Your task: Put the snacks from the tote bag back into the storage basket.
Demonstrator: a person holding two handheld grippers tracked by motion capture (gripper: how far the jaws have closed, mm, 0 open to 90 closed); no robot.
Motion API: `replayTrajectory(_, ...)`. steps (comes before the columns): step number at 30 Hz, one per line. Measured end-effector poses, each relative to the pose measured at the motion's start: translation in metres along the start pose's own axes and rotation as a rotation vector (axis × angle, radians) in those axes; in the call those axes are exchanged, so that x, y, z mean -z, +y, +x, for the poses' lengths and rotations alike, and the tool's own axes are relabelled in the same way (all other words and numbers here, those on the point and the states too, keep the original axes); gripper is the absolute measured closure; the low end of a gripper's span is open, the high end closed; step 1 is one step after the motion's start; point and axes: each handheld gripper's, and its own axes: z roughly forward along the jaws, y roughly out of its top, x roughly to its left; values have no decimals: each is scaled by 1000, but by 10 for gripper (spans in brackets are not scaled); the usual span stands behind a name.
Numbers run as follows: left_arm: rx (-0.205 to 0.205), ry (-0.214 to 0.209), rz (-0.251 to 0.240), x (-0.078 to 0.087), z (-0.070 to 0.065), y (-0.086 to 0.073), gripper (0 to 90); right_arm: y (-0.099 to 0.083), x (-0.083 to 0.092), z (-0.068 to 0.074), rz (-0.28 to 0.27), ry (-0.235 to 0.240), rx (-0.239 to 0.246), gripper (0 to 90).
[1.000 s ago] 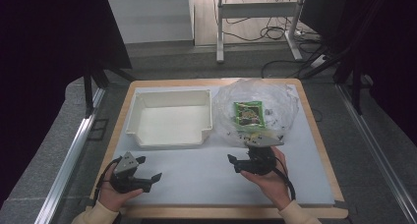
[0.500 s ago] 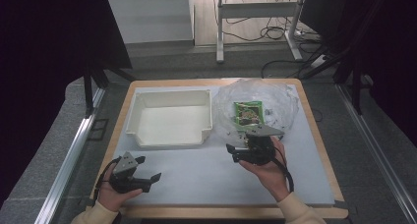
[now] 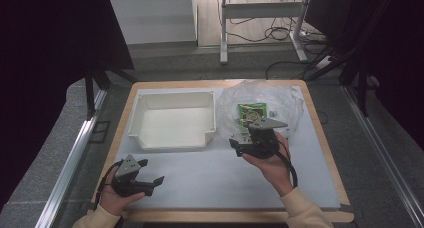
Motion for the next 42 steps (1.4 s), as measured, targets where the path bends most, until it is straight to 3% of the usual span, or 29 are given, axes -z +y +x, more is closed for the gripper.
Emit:
replayTrajectory(13,-1,-2,0,-1,0,0,131,6,-12,-21,8,-21,-39,206)
replayTrajectory(25,0,-3,2,-1,0,0,131,10,-12,-33,-13,-38,-58,228)
replayTrajectory(42,3,-5,-2,0,1,0,131,15,-20,-54,16,-52,-110,227)
